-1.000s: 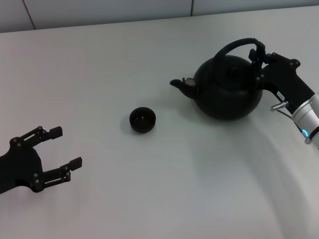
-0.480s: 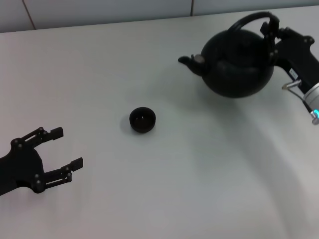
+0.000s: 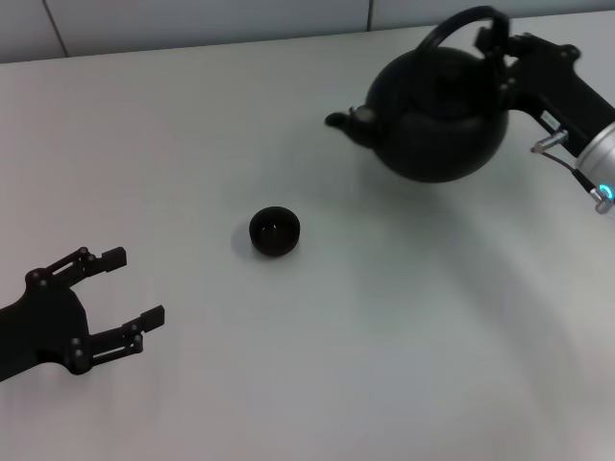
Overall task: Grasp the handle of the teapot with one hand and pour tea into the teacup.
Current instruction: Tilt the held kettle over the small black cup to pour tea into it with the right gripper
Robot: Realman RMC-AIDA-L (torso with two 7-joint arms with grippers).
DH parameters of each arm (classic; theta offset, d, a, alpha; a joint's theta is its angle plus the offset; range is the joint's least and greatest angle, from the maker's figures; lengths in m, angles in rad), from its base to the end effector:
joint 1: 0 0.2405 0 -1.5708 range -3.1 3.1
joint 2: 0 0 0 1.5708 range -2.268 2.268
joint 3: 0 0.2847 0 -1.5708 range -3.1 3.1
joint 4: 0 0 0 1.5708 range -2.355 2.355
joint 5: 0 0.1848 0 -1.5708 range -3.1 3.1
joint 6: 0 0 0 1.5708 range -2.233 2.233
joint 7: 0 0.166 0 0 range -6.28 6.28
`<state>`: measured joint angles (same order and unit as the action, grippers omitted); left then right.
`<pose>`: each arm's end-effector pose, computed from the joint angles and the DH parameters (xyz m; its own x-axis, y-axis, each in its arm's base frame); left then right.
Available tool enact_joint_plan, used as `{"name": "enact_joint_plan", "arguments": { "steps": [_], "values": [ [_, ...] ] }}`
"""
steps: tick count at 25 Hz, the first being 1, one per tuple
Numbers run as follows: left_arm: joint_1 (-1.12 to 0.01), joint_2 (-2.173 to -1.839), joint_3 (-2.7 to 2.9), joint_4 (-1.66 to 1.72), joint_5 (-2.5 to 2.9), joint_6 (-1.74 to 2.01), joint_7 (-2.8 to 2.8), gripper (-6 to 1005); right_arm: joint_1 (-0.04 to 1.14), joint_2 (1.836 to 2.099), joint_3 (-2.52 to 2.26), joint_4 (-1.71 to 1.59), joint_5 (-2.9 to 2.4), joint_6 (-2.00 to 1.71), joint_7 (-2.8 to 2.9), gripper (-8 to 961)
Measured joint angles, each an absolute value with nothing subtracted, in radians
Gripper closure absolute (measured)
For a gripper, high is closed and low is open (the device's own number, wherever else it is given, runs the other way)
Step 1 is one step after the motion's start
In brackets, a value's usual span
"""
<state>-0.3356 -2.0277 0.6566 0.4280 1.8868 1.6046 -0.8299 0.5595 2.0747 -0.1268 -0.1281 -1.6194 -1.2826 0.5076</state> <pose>-0.3198 0.2616 -0.0333 0.8291 0.1206 0.5459 0.3391 -0.8848 -0.3196 0.2983 0.3762 -0.0071 0.6959 0.0637 -0.7153 -0.6306 -0.4222 -0.6512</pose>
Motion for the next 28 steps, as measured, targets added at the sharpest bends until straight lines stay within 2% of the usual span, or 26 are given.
{"name": "enact_joint_plan", "arguments": {
  "steps": [3, 7, 9, 18, 25, 28],
  "values": [
    [-0.336, -2.028, 0.657, 0.428, 1.887, 1.605, -0.830, 138, 0.587, 2.069, -0.315, -0.243, -1.620, -1.268, 0.654, 871],
    [-0.336, -2.029, 0.657, 0.428, 1.887, 1.605, -0.829, 138, 0.637, 2.034, -0.431, -0.280, -1.621, -1.245, 0.760, 871],
    [-0.336, -2.029, 0.657, 0.428, 1.887, 1.605, -0.829, 138, 0.647, 2.033, -0.443, -0.279, -1.621, -1.235, 0.766, 871],
    [-0.334, -2.036, 0.643, 0.428, 1.887, 1.614, -0.821, 138, 0.702, 2.050, -0.525, -0.288, -1.621, -1.166, 0.760, 871],
    [-0.334, -2.036, 0.642, 0.428, 1.887, 1.618, -0.823, 138, 0.707, 2.052, -0.549, -0.313, -1.621, -1.159, 0.751, 871],
    [-0.334, -2.036, 0.642, 0.428, 1.887, 1.618, -0.823, 138, 0.700, 2.061, -0.573, -0.341, -1.621, -1.159, 0.712, 871]
  ]
}}
